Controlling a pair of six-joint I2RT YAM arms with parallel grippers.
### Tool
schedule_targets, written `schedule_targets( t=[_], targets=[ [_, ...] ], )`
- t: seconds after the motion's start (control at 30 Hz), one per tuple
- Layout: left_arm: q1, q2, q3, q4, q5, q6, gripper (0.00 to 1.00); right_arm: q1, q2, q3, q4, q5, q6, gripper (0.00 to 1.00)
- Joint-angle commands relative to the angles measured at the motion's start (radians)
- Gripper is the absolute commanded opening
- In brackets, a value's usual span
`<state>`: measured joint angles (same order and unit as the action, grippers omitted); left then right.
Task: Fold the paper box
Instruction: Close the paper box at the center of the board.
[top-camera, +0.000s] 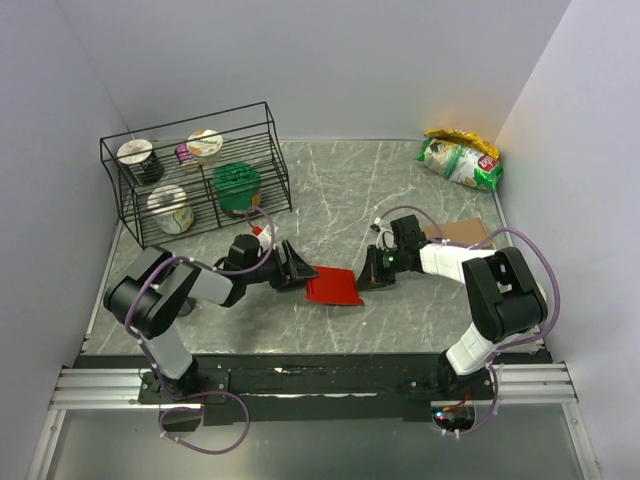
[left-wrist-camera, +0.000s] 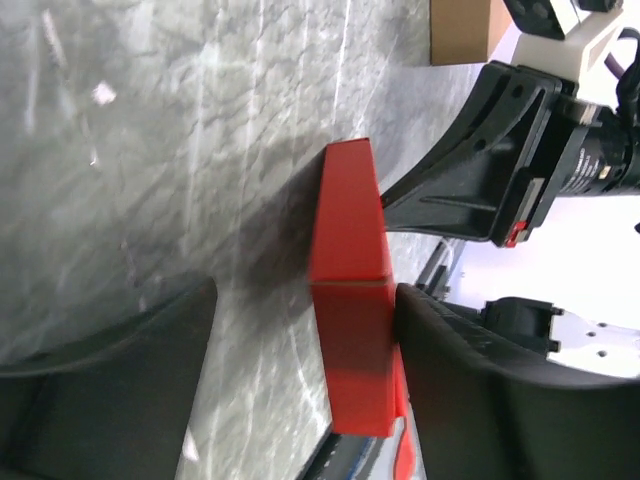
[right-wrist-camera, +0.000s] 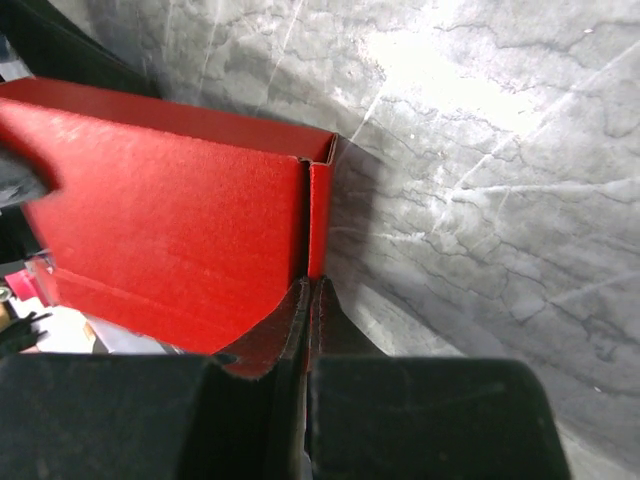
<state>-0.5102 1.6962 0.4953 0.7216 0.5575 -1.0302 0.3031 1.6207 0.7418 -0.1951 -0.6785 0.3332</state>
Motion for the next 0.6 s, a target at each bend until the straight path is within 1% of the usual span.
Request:
schedule_targets(
  t=[0.0, 0.03, 0.07, 0.1, 0.17, 0.2, 0.23, 0.27, 0.3, 0.33, 0.37, 0.4, 0.43, 0.47, 0.5, 0.53, 0.57],
  targets=[
    [0.001, 0.033, 0.042, 0.018, 0.060, 0.025, 0.67, -0.001, -0.036, 0.031, -0.052, 0.077, -0.056, 0.00],
    [0.001, 0.039, 0.042, 0.028, 0.071, 0.018, 0.59, 0.001, -0.038, 0.034, -0.053, 0.077, -0.057, 0.00],
    [-0.001, 0.052, 0.043, 0.044, 0.081, 0.003, 0.54, 0.005, -0.042, 0.044, -0.062, 0.083, -0.060, 0.00],
    [-0.001, 0.062, 0.043, 0.073, 0.105, -0.008, 0.42, 0.010, -0.053, 0.050, -0.069, 0.091, -0.069, 0.00],
    [-0.001, 0.088, 0.048, 0.101, 0.127, -0.042, 0.33, 0.031, -0.086, 0.070, -0.093, 0.132, -0.086, 0.00],
    [-0.001, 0.095, 0.049, 0.111, 0.140, -0.057, 0.21, 0.040, -0.102, 0.076, -0.096, 0.143, -0.098, 0.00],
    [-0.001, 0.109, 0.049, 0.146, 0.159, -0.073, 0.16, 0.062, -0.120, 0.080, -0.096, 0.157, -0.105, 0.02],
    [0.001, 0.111, 0.048, 0.160, 0.169, -0.108, 0.11, 0.071, -0.142, 0.082, -0.098, 0.180, -0.112, 0.11],
    [-0.001, 0.114, 0.046, 0.177, 0.179, -0.128, 0.05, 0.080, -0.194, 0.080, -0.090, 0.213, -0.131, 0.25],
    [0.001, 0.109, 0.042, 0.194, 0.191, -0.145, 0.03, 0.106, -0.226, 0.070, -0.083, 0.239, -0.140, 0.43],
    [0.001, 0.103, 0.042, 0.196, 0.196, -0.174, 0.02, 0.120, -0.263, 0.059, -0.069, 0.269, -0.146, 0.51],
    [0.001, 0.094, 0.037, 0.196, 0.199, -0.188, 0.01, 0.142, -0.347, 0.047, -0.029, 0.299, -0.184, 0.60],
    [0.001, 0.074, 0.031, 0.196, 0.202, -0.203, 0.01, 0.163, -0.392, 0.018, -0.008, 0.330, -0.210, 0.76],
    [0.001, 0.060, 0.028, 0.184, 0.205, -0.229, 0.01, 0.229, -0.436, 0.001, 0.012, 0.368, -0.233, 0.83],
    [0.002, 0.047, 0.025, 0.187, 0.206, -0.247, 0.01, 0.260, -0.522, -0.015, 0.034, 0.390, -0.299, 0.90],
    [0.002, 0.016, 0.014, 0.187, 0.206, -0.267, 0.02, 0.289, -0.565, -0.044, 0.072, 0.411, -0.325, 0.97],
    [0.007, 0.001, 0.006, 0.188, 0.208, -0.304, 0.02, 0.345, -0.603, -0.059, 0.086, 0.415, -0.383, 1.00]
  ],
)
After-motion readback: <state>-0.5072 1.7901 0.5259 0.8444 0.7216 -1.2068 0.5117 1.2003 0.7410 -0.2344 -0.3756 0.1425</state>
